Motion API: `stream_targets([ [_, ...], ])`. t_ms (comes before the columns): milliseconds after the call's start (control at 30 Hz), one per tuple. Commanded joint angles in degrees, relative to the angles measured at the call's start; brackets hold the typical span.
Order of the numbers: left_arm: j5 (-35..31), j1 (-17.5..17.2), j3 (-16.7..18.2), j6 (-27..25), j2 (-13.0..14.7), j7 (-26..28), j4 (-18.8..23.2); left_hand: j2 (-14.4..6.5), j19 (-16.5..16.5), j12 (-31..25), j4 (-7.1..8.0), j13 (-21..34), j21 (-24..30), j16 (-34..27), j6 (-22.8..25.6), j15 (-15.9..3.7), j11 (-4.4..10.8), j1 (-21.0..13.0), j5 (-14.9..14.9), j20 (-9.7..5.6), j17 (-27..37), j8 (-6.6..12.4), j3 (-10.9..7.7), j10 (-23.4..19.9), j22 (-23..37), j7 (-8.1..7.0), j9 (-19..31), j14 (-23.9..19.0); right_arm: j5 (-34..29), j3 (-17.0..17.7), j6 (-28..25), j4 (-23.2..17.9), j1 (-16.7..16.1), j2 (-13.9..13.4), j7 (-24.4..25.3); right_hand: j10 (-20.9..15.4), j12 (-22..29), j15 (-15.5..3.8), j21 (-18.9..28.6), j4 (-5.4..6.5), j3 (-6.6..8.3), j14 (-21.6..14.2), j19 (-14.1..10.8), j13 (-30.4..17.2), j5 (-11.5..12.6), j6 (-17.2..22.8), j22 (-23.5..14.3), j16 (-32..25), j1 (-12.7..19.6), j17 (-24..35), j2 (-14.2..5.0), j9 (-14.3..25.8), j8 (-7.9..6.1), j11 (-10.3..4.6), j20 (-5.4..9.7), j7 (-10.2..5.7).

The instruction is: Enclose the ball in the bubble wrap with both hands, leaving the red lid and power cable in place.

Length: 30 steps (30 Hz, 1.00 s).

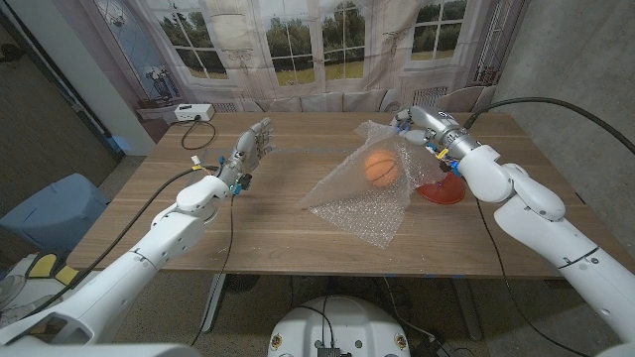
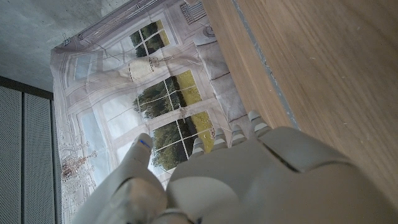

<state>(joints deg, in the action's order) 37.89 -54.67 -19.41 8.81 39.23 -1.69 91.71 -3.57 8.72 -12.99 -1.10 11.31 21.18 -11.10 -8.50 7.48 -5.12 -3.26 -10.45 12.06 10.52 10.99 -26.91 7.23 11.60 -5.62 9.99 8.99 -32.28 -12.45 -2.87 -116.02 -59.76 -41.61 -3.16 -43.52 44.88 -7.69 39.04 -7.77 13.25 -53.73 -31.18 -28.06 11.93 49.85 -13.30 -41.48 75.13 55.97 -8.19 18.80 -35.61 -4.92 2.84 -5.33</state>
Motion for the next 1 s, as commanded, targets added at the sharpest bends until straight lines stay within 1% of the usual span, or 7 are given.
stream_targets([
  [33, 0.1, -2.9, 1.5, -0.4, 0.9, 3.0, 3.1, -0.3, -0.4, 0.1, 0.28, 0.3, -0.2, 0.1, -0.3, 0.07, -0.14, 0.6, -0.2, 0.12, 0.1, -0.3, -0.06, 0.3, 0.3, -0.09, 0.3, 0.4, -2.6, -8.7, 2.6, 10.7, 10.9, 1.6, -1.0, -4.6, 1.9, -5.22, 0.6, 0.29, 0.31, -0.6, 0.3, -3.3, 0.2, 0.0, 0.1, 0.5, -0.2, 0.2, -0.34, -0.1, -0.19, -0.48, 1.64, -0.12],
  [400, -0.1, -4.2, 2.2, -1.3, 1.3, 4.8, 4.7, -0.3, -0.4, 0.1, 0.29, 0.3, -0.2, 0.1, -0.3, 0.23, -0.12, 0.6, -0.2, 0.12, 0.1, -0.3, -0.04, 0.4, 0.3, -0.08, 0.3, 0.5, -3.9, -12.3, 0.5, 14.9, 13.9, 1.7, -1.3, -2.8, -0.2, -5.25, 1.6, 0.86, 1.19, 1.4, 1.8, -1.4, -0.1, -2.7, 0.6, 4.9, -0.4, -2.1, -1.81, -1.7, 1.58, 0.15, 1.26, 0.16],
  [500, -0.2, -3.9, 2.0, -1.5, 1.2, 4.6, 4.6, -0.3, -0.4, 0.1, 0.3, 0.3, -0.2, 0.1, -0.3, 0.22, -0.12, 0.6, -0.2, 0.12, 0.1, -0.3, -0.04, 0.4, 0.3, -0.09, 0.3, 0.4, -3.9, -12.6, -1.0, 14.5, 14.0, 1.4, -2.4, 0.4, -3.1, -5.44, 2.5, 0.63, 2.3, 4.2, 2.9, 0.9, -0.4, -5.9, 1.1, 9.5, -0.2, -4.5, -1.59, -3.4, 4.3, 0.21, 0.92, -0.57],
  [533, -0.3, -3.7, 1.9, -1.5, 1.2, 4.5, 4.6, -0.3, -0.4, 0.1, 0.3, 0.3, -0.2, 0.1, -0.3, 0.21, -0.14, 0.6, -0.2, 0.12, 0.1, -0.29, -0.04, 0.4, 0.3, -0.08, 0.3, 0.5, -3.9, -12.8, -1.7, 14.3, 14.1, 1.3, -3.0, 2.6, -5.1, -5.48, 3.0, 0.62, 3.18, 5.4, 4.1, 2.5, -0.6, -9.1, 1.4, 12.4, -0.4, -6.5, -1.46, -5.2, 7.46, 0.26, 0.43, -0.73],
  [667, -0.5, -3.1, 1.5, -1.7, 1.0, 4.3, 4.4, -0.3, -0.4, 0.1, 0.31, 0.3, -0.2, 0.1, -0.3, 0.19, -0.23, 0.6, -0.2, 0.13, 0.1, -0.3, -0.03, 0.4, 0.3, -0.07, 0.3, 0.5, -2.7, -12.7, -2.5, 14.0, 13.9, 1.0, -3.9, 7.0, -9.2, -4.78, 4.1, 2.25, 3.62, 10.2, 5.4, 5.6, -0.9, -13.8, 2.0, 19.4, -3.5, -12.1, -1.43, -7.7, 13.2, 0.1, -0.16, -1.54],
  [700, -0.5, -3.0, 1.4, -1.8, 0.9, 4.2, 4.3, -0.3, -0.4, 0.1, 0.32, 0.3, -0.2, 0.1, -0.3, 0.2, -0.26, 0.6, -0.2, 0.13, 0.1, -0.31, -0.03, 0.5, 0.3, -0.05, 0.3, 0.5, -2.2, -12.6, -2.6, 14.0, 13.8, 1.0, -4.0, 11.0, -11.9, -4.49, 4.5, 3.04, 3.56, 11.6, 5.7, 6.9, -0.9, -15.5, 2.2, 21.6, -5.2, -14.1, -1.19, -8.0, 15.16, 0.02, -0.46, -1.77],
  [1000, -0.7, -2.5, 1.2, -1.9, 0.8, 3.9, 4.1, -0.3, -0.4, 0.2, 0.34, 0.3, -0.3, 0.1, -0.3, 0.18, -0.23, 0.6, -0.2, 0.12, 0.1, -0.31, -0.03, 0.7, 0.3, -0.04, 0.3, 0.5, 5.5, -10.5, -2.1, 13.9, 13.2, 0.4, -6.5, 17.0, -19.7, -1.85, 4.7, 9.99, 0.59, 17.6, 8.3, 11.0, -1.3, -21.8, 2.8, 27.4, -17.9, -19.9, -0.62, -8.0, 21.37, 3.85, -3.23, 0.16],
])
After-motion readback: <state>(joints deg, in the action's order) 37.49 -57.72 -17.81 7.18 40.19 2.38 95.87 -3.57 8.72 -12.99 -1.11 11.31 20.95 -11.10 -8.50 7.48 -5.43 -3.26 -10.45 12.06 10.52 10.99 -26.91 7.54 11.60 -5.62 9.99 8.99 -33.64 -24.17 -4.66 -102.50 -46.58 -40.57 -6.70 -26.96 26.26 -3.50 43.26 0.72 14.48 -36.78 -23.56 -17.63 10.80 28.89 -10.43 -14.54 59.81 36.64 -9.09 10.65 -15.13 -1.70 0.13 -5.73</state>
